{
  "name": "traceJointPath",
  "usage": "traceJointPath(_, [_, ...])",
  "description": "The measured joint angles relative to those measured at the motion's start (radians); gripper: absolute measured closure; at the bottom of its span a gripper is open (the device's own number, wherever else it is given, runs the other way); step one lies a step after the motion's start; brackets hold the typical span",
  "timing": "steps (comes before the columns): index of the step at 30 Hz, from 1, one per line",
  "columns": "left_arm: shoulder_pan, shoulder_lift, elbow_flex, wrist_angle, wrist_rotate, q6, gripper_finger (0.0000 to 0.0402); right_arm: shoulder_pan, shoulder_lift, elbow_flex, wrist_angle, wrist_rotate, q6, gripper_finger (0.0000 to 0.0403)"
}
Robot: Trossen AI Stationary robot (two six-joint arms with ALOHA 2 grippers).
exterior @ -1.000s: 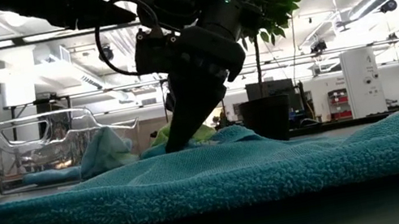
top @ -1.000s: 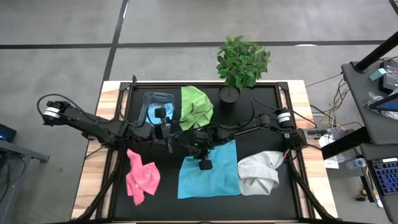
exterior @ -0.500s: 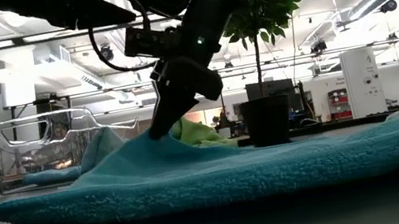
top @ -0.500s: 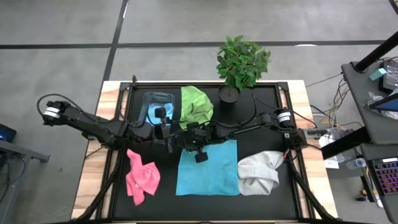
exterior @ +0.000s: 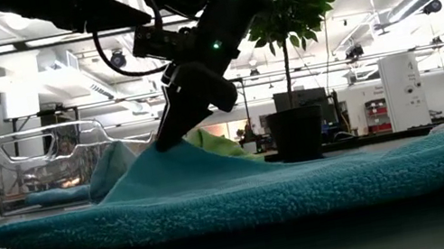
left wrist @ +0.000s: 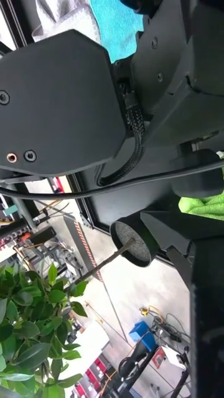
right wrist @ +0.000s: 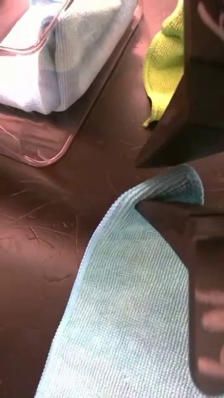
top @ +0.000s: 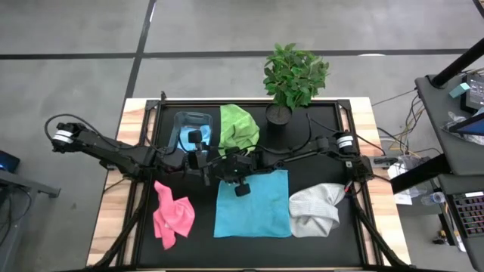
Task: Fold microfiber towels
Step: Fold the blue microfiber towel
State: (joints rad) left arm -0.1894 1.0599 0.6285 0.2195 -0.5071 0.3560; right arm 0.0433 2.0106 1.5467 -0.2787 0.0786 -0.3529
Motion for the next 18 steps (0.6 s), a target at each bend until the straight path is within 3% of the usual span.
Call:
traceJointPath(7, [0.000, 0.000, 0.000, -0.001, 0.000, 0.000, 0.0238, -0.008, -0.004, 0.000, 0.000, 0.107, -0.007, 0.0282])
traceJointPath(12, [0.000, 0.000, 0.000, 0.000, 0.000, 0.000, 0.0238, -0.007, -0.025, 0.004, -0.028, 0.108, -0.013, 0.0287])
traceJointPath(18, [0.000, 0.000, 0.000, 0.000, 0.000, 0.000, 0.0238, 0.018, -0.120, -0.003, -0.196, 0.080, 0.066, 0.0301])
